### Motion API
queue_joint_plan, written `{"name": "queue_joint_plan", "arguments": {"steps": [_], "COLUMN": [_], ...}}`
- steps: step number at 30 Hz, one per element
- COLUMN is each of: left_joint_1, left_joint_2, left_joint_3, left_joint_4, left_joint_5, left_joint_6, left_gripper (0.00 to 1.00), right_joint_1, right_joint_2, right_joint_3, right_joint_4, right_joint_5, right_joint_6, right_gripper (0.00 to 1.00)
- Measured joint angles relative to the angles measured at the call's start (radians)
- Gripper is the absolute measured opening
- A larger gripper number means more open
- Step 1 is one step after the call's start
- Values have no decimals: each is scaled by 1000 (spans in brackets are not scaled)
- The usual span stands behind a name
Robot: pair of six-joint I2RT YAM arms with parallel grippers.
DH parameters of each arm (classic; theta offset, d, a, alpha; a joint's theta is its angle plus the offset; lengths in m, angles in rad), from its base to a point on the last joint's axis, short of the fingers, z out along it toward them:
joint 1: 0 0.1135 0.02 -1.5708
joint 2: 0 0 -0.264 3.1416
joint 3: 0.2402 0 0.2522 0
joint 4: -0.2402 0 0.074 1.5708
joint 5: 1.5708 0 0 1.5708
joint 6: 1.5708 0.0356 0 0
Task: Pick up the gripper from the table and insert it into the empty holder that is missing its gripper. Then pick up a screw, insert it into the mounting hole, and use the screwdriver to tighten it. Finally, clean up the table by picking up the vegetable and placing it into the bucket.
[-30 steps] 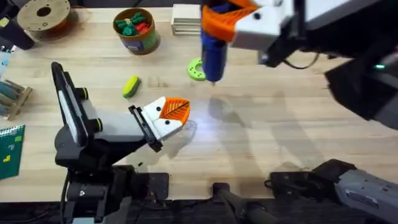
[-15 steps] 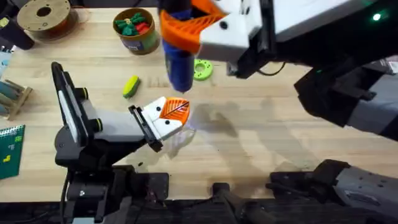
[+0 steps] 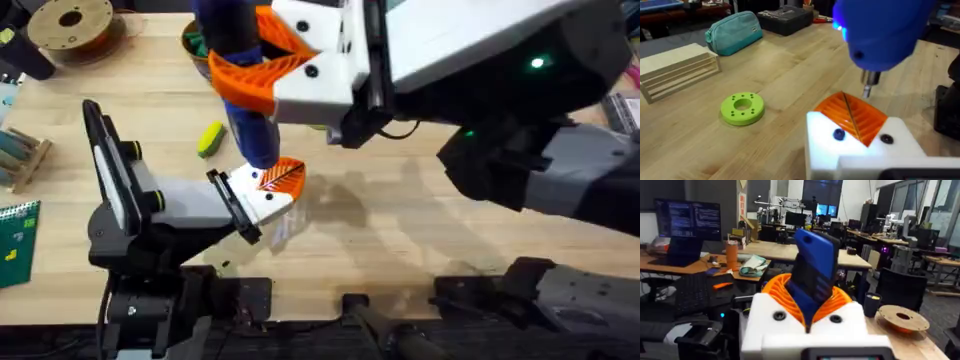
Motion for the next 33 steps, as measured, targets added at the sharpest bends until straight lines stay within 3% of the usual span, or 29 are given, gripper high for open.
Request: {"name": "queue_joint_plan", "arguments": {"steps": [33], "left_joint_1": [0], "left_joint_2": [0], "left_joint_3": [0], "left_joint_4": [0], "left_joint_5": [0], "left_joint_6": [0], "left_gripper": [5], "right_joint_1": [46], "right_joint_2": [117], "right_joint_3": [69], "right_joint_4": [7], "right_joint_5": [14], "right_joint_6": [-39], "right_gripper": [7]}}
